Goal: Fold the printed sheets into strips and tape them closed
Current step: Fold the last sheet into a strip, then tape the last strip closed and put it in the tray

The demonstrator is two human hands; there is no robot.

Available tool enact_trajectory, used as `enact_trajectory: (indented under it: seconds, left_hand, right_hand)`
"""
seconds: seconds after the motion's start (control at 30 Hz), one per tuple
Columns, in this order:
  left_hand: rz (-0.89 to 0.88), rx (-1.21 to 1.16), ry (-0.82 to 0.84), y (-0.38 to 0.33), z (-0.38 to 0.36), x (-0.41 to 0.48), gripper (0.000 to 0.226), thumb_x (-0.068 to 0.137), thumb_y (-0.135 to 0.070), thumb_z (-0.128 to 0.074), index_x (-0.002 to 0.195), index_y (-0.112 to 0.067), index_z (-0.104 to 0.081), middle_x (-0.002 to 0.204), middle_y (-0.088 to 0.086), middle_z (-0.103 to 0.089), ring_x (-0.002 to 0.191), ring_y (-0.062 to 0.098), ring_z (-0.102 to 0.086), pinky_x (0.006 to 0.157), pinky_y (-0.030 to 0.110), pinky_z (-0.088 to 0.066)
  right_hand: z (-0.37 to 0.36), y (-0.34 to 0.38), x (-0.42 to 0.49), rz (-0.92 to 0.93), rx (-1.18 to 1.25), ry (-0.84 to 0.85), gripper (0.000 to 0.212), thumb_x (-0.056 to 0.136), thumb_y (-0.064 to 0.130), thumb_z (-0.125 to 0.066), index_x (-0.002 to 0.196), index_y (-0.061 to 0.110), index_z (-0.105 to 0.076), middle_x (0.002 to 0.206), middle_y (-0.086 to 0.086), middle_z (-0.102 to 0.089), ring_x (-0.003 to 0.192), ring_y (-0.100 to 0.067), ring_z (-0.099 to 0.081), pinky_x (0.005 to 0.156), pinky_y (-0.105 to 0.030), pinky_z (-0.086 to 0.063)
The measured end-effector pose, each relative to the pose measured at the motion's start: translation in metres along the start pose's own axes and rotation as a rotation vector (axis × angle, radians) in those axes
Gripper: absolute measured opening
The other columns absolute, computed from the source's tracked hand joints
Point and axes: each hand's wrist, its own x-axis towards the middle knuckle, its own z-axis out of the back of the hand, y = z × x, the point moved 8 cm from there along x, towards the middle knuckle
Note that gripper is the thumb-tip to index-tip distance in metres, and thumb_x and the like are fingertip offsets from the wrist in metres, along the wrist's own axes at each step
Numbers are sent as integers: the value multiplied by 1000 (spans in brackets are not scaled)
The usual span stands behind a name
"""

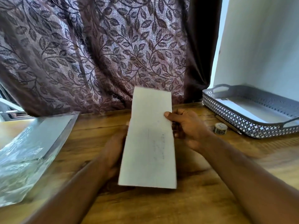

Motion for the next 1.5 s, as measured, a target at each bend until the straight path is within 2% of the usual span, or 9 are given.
enact_trajectory:
  seconds: [0.1, 0.23, 0.4, 0.53, 0.67, 0.77, 1.1, 1.37, 1.5]
  left_hand:
    - [-136, 58, -52, -14, 3, 5, 46, 103, -48, -46, 120, -12, -70, 113, 14, -75, 100, 28, -73, 79, 41, -62]
    - [-264, 543, -224, -23, 17, 8, 40, 89, -20, -75, 124, -25, -57, 107, -3, -75, 97, 12, -71, 79, 25, -54]
    - [-374, 1129, -252, -24, 3, 2, 27, 87, -34, -76, 112, -36, -67, 102, -20, -59, 95, 4, -59, 77, 23, -49]
    - [-414, 1369, -252, -24, -6, 1, 26, 91, -42, -69, 115, -35, -67, 107, -18, -53, 113, 11, -49, 98, 41, -46]
    - [-406, 1393, -251, -20, -6, 4, 29, 92, -47, -64, 120, -37, -63, 122, -13, -51, 122, 14, -48, 103, 46, -44]
    - [-466, 1368, -259, -24, -5, 5, 32, 93, -49, -62, 121, -33, -64, 128, -9, -53, 122, 15, -52, 102, 45, -47]
    - [-660, 1364, -207, -37, -22, 2, 23, 95, -30, -66, 118, -27, -68, 132, -3, -60, 123, 18, -53, 102, 42, -47]
    - [-727, 1338, -194, -40, -28, -4, 19, 94, -22, -69, 112, -24, -72, 130, -2, -63, 125, 20, -54, 103, 45, -47]
    - [-788, 1266, -170, -43, -31, -9, 19, 93, -19, -71, 111, -25, -71, 122, -5, -66, 115, 18, -59, 96, 42, -50]
  right_hand:
    - [10, -16, 3, -65, -208, -47, 12, 94, 17, -70, 93, 6, -71, 78, -10, -77, 54, -13, -62, 40, -22, -42]
    - [17, -22, 8, -15, -474, -102, 16, 92, 19, -74, 91, 2, -74, 84, -12, -78, 58, -23, -61, 41, -24, -44]
    - [9, -9, 11, 156, -984, -156, 24, 87, 30, -77, 91, 6, -74, 77, -2, -71, 67, -20, -62, 52, -23, -41]
    - [5, -3, 11, 193, -1221, -193, 32, 88, 36, -75, 103, 7, -72, 93, -4, -72, 86, -20, -64, 70, -31, -54]
    - [2, -1, 9, 244, -1297, -211, 35, 88, 38, -75, 104, 8, -68, 96, -3, -65, 84, -18, -53, 67, -28, -40]
    - [7, 5, 6, 258, -1313, -220, 28, 91, 36, -70, 98, 9, -70, 97, -5, -70, 85, -21, -60, 69, -31, -50]
    - [138, 48, -44, 165, -1302, -689, 21, 87, 11, -66, 105, 17, -75, 113, -12, -67, 97, -29, -63, 85, -35, -50]
    - [148, 23, -43, 56, -1399, -604, 29, 86, 13, -73, 115, 11, -73, 110, -16, -69, 103, -31, -62, 85, -35, -50]
    - [129, 26, -42, 137, -1049, -508, 19, 83, 18, -82, 101, 15, -77, 98, -4, -75, 85, -21, -69, 69, -27, -49]
